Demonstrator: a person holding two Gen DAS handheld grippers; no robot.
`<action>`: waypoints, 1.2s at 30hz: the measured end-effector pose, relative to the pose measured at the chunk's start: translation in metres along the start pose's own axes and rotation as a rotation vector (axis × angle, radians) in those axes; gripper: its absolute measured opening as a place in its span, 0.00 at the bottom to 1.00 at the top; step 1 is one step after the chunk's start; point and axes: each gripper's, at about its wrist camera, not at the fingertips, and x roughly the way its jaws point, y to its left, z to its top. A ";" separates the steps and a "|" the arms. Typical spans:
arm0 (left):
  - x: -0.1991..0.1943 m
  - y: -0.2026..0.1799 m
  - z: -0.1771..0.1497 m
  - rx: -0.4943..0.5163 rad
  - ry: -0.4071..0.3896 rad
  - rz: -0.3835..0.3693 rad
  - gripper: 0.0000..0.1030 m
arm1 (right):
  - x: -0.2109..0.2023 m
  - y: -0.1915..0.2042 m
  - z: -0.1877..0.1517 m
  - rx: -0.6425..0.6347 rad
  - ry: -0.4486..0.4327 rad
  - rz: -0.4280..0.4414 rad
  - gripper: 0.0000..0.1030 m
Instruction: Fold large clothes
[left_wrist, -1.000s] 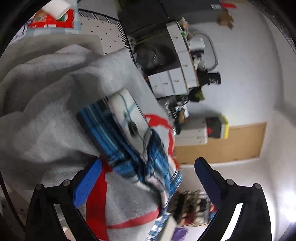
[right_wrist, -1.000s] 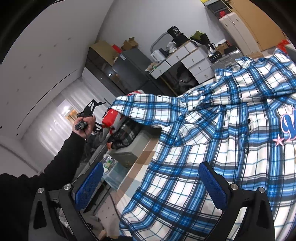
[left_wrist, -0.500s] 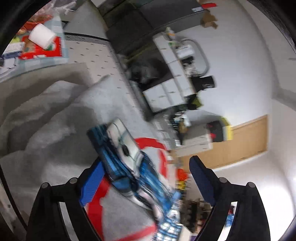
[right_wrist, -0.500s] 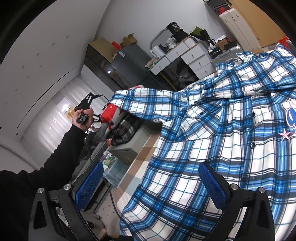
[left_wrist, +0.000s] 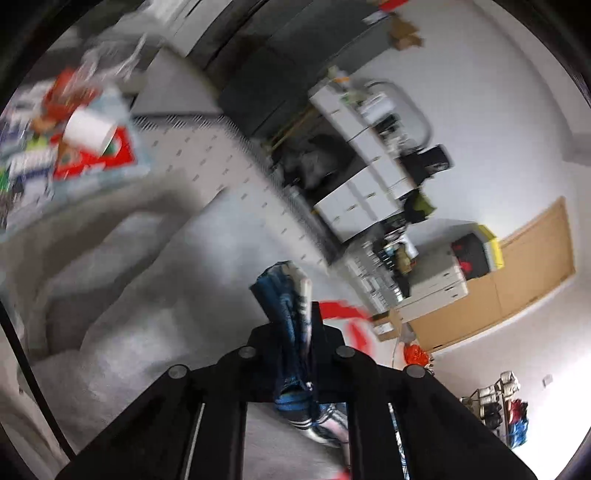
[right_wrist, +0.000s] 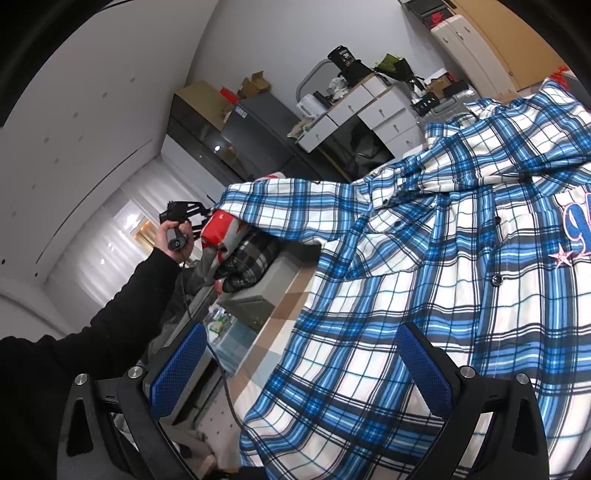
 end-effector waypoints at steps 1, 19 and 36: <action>-0.006 -0.009 0.001 0.024 -0.024 -0.004 0.05 | 0.000 -0.001 0.000 0.004 0.000 0.002 1.00; -0.036 -0.257 -0.102 0.515 -0.062 -0.334 0.03 | -0.042 -0.021 -0.014 0.054 -0.087 0.000 1.00; 0.134 -0.344 -0.365 0.861 0.564 -0.445 0.03 | -0.088 -0.052 -0.028 0.115 -0.141 -0.045 1.00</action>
